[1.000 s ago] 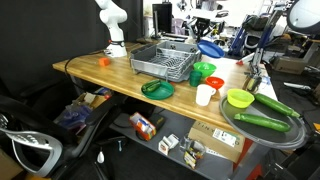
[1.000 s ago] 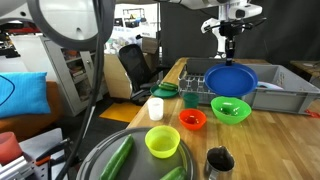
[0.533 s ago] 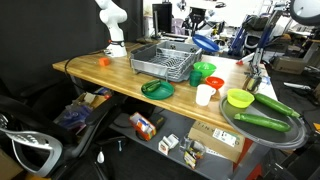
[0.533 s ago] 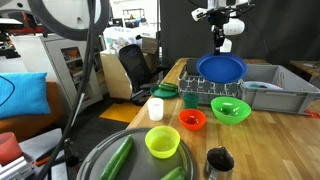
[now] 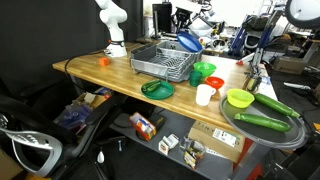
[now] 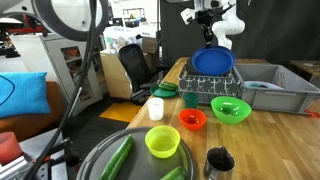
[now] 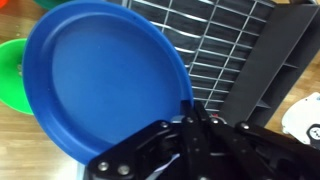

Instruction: Put the blue plate in the dish rack

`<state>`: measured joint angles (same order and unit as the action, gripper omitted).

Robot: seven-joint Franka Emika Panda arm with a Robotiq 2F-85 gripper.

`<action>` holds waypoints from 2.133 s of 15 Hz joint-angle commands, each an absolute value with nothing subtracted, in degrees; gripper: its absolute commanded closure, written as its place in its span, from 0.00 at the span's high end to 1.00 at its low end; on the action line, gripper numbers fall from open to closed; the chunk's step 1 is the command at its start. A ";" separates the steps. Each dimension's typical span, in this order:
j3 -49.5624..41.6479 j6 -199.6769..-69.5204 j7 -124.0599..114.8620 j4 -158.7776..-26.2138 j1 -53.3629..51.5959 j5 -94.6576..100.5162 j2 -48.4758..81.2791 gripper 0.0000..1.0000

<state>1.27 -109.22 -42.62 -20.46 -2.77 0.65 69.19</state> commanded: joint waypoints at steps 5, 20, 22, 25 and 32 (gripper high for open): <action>2.37 -122.10 -41.71 -20.59 -5.49 -0.30 72.46 0.01; 4.00 -138.04 -46.73 -21.74 -0.33 -10.04 78.19 0.01; 5.69 -138.45 -46.12 -21.65 -0.01 -11.78 78.71 0.01; 7.47 -140.15 -44.81 -21.59 -0.63 -12.83 79.18 0.01; 8.12 -139.21 -45.30 -21.39 -2.59 -12.40 79.97 0.01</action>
<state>7.87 -139.41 -46.35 -21.17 -2.74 -11.34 79.65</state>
